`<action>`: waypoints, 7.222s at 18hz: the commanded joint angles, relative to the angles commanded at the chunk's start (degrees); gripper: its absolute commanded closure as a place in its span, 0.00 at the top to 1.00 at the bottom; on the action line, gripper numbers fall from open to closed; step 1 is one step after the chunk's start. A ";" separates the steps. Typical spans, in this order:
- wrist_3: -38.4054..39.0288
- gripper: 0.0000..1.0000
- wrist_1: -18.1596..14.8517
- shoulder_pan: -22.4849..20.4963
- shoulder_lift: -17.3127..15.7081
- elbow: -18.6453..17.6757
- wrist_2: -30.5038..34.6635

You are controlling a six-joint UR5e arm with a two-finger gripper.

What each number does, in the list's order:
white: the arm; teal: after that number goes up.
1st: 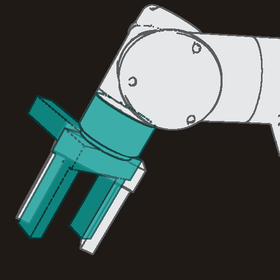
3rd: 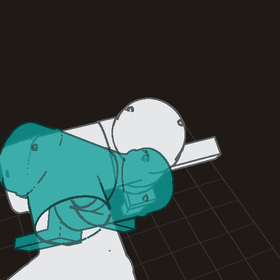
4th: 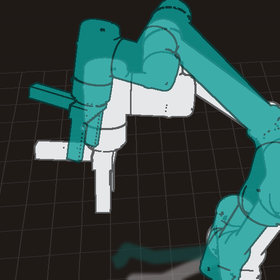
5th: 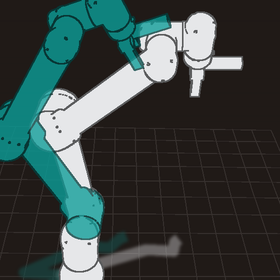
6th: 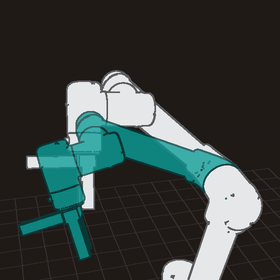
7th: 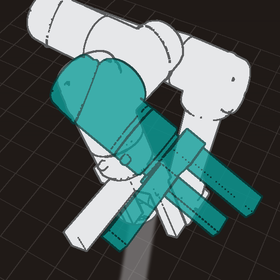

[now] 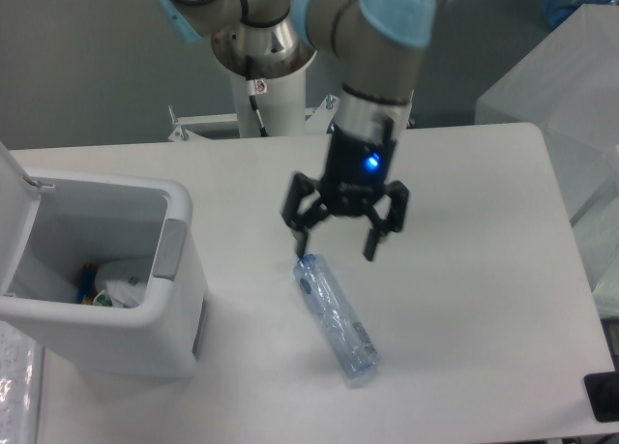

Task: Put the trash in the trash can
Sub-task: 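Move the gripper to the cap end of the clear water bottle, then lower the gripper around the bottle end and close on it, then lift the bottle and carry it over the trash bin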

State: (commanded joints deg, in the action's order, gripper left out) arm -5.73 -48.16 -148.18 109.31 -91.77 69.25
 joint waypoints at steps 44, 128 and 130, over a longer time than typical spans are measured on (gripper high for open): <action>0.28 0.99 2.11 7.29 20.50 7.31 15.04; 6.69 0.64 10.11 20.73 -1.64 21.55 5.11; 6.69 0.64 10.20 22.23 -1.74 20.93 5.11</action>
State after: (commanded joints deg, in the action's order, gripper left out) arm 0.97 -37.97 -125.96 107.58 -70.84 74.36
